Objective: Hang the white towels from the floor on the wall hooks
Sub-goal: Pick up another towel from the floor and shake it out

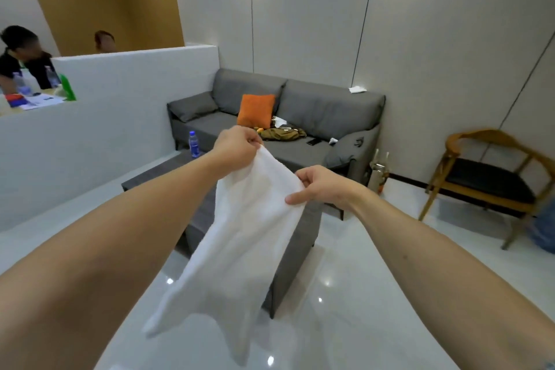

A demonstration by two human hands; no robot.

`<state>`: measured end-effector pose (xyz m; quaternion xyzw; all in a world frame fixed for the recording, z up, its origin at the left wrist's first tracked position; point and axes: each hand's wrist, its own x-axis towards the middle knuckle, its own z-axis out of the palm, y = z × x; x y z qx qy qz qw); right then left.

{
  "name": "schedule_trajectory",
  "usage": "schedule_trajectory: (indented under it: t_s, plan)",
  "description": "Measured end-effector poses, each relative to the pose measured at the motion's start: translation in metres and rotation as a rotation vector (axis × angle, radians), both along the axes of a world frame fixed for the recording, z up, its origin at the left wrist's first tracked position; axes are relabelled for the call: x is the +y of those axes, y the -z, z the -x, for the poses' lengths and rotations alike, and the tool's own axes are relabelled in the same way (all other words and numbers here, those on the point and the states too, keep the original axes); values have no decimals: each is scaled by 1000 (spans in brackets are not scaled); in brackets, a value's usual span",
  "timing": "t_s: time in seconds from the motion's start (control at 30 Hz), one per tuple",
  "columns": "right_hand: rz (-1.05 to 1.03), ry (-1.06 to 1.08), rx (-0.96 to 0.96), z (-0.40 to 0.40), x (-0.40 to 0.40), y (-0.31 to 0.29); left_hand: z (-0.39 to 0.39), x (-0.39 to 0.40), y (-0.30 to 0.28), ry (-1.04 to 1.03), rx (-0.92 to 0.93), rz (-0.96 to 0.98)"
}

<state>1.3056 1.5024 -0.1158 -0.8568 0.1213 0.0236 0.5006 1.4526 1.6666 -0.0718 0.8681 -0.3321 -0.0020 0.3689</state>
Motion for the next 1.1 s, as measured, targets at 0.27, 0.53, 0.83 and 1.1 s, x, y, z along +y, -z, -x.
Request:
schedule_trajectory:
  t_s: [0.27, 0.53, 0.83, 1.1]
  plan:
    - [437, 193, 194, -43, -176, -6, -145, -102, -7, -328, 37, 24]
    - [305, 300, -262, -146, -242, -51, -139, -259, 3, 501, 253, -227]
    - [489, 304, -113, -234, -384, -42, -212, -367, 5, 152, 305, 118]
    - [-155, 58, -442, -315, -423, -74, -233, -445, -7, 151, 336, 191]
